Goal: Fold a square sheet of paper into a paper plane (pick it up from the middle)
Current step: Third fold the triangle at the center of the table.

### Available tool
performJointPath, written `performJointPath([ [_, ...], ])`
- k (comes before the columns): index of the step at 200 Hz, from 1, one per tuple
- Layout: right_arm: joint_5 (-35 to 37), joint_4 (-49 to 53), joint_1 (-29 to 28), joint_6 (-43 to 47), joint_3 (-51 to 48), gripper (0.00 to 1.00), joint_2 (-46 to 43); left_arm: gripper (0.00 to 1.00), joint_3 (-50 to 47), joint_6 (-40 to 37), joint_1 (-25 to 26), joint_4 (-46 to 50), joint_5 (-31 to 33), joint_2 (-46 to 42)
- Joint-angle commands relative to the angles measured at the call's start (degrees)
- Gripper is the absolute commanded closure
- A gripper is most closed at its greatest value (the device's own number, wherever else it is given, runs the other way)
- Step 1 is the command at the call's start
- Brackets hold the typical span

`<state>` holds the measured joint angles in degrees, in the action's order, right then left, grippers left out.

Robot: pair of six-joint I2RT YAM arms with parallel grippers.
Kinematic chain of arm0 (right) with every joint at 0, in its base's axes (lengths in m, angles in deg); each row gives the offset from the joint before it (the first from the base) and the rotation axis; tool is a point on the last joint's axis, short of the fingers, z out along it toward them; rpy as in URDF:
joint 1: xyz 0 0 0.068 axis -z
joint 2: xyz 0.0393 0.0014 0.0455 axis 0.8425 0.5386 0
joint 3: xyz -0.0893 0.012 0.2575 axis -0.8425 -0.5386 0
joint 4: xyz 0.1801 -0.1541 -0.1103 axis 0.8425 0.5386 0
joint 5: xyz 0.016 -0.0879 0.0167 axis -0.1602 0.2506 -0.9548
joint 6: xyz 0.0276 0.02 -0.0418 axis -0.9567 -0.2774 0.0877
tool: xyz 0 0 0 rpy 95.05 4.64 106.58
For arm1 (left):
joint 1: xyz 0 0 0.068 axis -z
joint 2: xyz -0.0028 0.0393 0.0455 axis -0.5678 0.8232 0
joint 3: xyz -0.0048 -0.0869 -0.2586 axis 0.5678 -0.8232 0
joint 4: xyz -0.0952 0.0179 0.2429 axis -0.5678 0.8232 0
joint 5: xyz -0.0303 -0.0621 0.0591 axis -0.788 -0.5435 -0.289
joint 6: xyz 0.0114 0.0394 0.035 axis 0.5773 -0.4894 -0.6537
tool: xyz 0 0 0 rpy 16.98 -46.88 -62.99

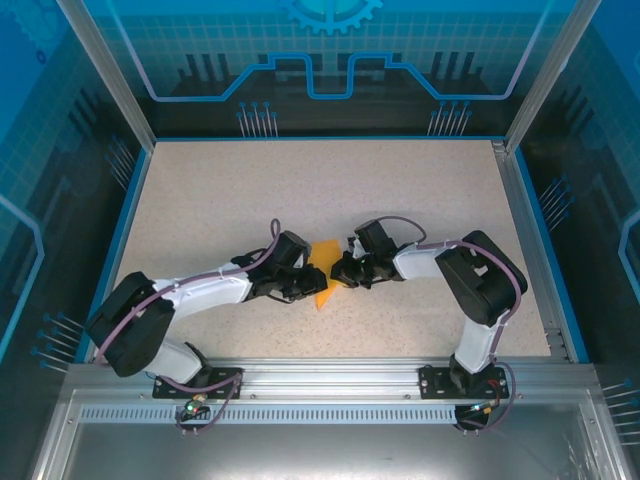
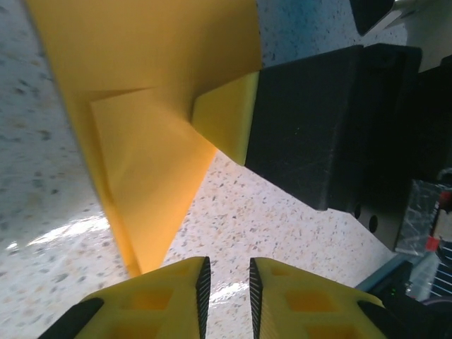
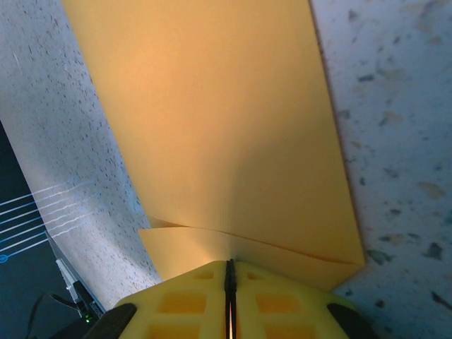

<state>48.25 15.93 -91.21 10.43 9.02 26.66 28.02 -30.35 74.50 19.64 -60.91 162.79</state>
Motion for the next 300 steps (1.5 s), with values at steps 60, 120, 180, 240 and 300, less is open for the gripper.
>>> performJointPath([
  [60,0.3,6.8,-0.9,1.5,1.4,0.88,0.1,0.75,-1.1,3.2,0.7,-5.0,-2.2,8.2],
  [120,0.1,11.0,-0.3,5.2,5.4,0.85,-1.9,0.8,-6.0,5.4,0.8,-4.7,-1.1,10.5],
  [180,-2.0,11.6,-1.4,8.8,4.8,0.92,-5.7,0.83,-7.6,4.7,1.2,-4.8,-0.9,10.2],
  [240,-0.7,5.6,-3.8,6.4,0.9,0.98,-1.7,0.87,-6.3,3.2,1.2,-2.4,0.7,9.9],
  [300,2.1,3.9,-0.1,8.5,-0.5,0.97,1.4,0.89,-6.6,2.4,1.2,-1.4,1.3,10.0],
])
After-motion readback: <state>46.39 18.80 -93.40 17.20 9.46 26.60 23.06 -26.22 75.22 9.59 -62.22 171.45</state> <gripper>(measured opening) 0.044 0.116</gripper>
